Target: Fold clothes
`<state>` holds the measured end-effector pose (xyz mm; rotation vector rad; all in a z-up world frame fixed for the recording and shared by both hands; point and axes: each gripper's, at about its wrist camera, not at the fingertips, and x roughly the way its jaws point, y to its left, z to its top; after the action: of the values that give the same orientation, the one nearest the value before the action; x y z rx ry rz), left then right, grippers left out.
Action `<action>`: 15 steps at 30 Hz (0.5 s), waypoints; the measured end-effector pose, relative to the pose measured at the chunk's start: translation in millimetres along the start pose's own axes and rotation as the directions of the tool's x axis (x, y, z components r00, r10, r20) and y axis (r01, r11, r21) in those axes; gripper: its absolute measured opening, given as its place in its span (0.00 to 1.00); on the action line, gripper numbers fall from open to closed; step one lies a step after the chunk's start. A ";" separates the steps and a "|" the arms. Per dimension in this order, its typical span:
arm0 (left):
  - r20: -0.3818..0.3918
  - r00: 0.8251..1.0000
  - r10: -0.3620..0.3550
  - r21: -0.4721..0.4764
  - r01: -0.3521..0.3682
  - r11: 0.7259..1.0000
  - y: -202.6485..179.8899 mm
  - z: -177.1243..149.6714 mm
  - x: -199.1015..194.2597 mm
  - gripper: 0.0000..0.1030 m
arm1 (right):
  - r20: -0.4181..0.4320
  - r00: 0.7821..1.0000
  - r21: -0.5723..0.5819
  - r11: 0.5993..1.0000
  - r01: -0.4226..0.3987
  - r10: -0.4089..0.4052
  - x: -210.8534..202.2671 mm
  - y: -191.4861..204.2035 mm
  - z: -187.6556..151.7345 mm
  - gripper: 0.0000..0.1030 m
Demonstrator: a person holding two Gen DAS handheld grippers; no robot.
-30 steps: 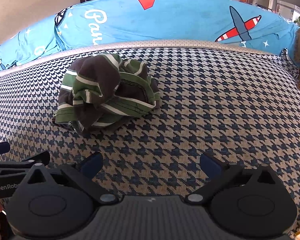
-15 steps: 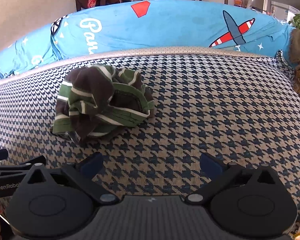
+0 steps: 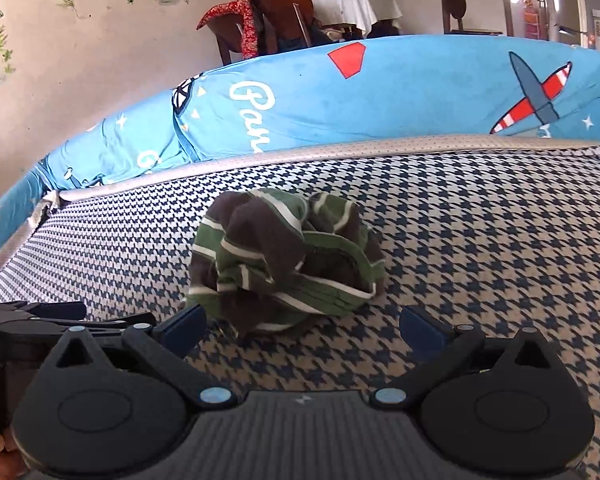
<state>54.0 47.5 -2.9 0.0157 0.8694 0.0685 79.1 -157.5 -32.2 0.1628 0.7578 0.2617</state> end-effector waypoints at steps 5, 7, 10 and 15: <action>0.004 1.000 -0.010 0.045 0.010 0.999 -5.6 11.2 6.3 1.00 | -0.004 1.000 -0.022 1.000 -0.018 0.018 10.9 4.3 7.4 1.00; 0.009 1.000 -0.014 0.058 0.014 0.998 -6.0 16.7 9.7 1.00 | 0.006 1.000 -0.035 0.999 -0.025 0.025 12.8 5.8 10.8 1.00; 0.027 1.000 -0.008 0.069 0.006 0.998 -4.8 27.7 13.8 1.00 | 0.024 0.999 -0.051 0.998 -0.041 0.042 17.0 7.7 16.4 1.00; 0.045 0.999 0.013 0.009 -0.013 1.000 8.9 40.3 17.8 1.00 | 0.030 0.998 -0.059 0.997 -0.050 0.052 33.3 8.2 25.4 0.93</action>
<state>95.8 58.1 9.9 0.0317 0.8252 0.0760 118.6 -141.2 -33.9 0.1313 0.7144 0.3284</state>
